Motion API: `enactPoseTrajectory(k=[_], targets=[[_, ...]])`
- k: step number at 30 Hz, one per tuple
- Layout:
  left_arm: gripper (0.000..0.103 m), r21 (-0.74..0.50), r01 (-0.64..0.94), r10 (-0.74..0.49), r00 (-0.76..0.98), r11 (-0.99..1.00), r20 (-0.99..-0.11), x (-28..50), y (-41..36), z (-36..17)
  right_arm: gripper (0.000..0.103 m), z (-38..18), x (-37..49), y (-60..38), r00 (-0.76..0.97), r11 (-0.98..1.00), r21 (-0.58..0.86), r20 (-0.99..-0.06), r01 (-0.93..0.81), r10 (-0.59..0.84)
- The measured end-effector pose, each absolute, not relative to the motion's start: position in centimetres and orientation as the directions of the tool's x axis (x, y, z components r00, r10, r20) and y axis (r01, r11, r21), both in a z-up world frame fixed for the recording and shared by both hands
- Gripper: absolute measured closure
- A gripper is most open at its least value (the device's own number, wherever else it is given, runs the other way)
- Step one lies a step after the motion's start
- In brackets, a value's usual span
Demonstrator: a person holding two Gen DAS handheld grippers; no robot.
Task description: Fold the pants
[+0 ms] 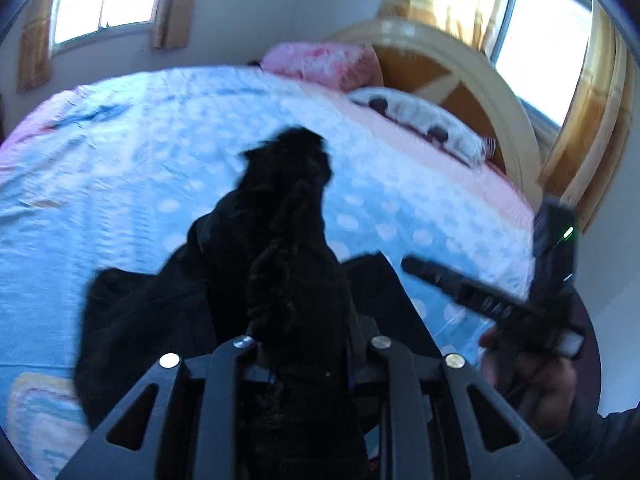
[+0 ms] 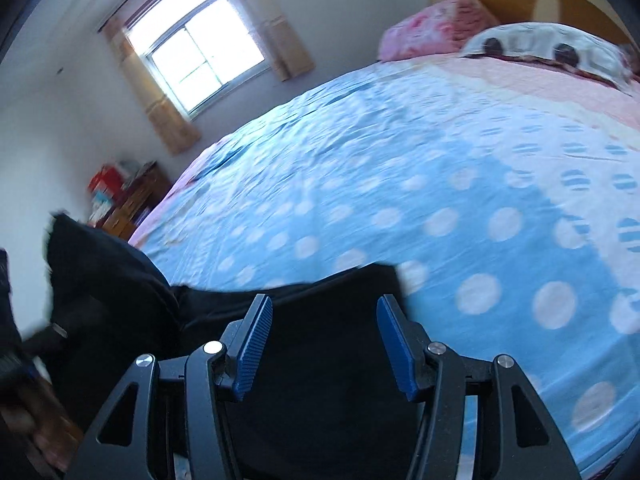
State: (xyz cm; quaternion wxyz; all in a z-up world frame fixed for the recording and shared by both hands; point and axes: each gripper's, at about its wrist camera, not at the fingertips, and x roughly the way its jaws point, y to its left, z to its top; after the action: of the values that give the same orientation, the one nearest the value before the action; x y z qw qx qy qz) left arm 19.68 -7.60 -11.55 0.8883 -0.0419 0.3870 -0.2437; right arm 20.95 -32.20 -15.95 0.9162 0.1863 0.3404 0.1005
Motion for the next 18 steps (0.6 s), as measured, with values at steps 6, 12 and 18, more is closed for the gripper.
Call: enactPoseTrajectory(k=[6, 12, 18], targets=[[0.051, -0.222, 0.504, -0.515, 0.570, 0.835, -0.640, 18.1, -10.9, -12.2, 0.046, -16.9, 20.8, -35.3, 0.746, 0.902, 0.432, -0.605, 0.017, 0.276], [0.031, -0.150, 0.394, -0.398, 0.683, 0.907, -0.612, 16.0, -5.6, -12.4, 0.046, -16.8, 20.2, -35.0, 0.722, 0.874, 0.480, -0.582, -0.068, 0.376], [0.025, -0.089, 0.219, -0.225, 0.743, 0.972, -0.630, 14.7, 0.0, -15.5, 0.046, -17.2, 19.9, -29.8, 0.636, 0.876, 0.433, -0.620, -0.212, 0.460]])
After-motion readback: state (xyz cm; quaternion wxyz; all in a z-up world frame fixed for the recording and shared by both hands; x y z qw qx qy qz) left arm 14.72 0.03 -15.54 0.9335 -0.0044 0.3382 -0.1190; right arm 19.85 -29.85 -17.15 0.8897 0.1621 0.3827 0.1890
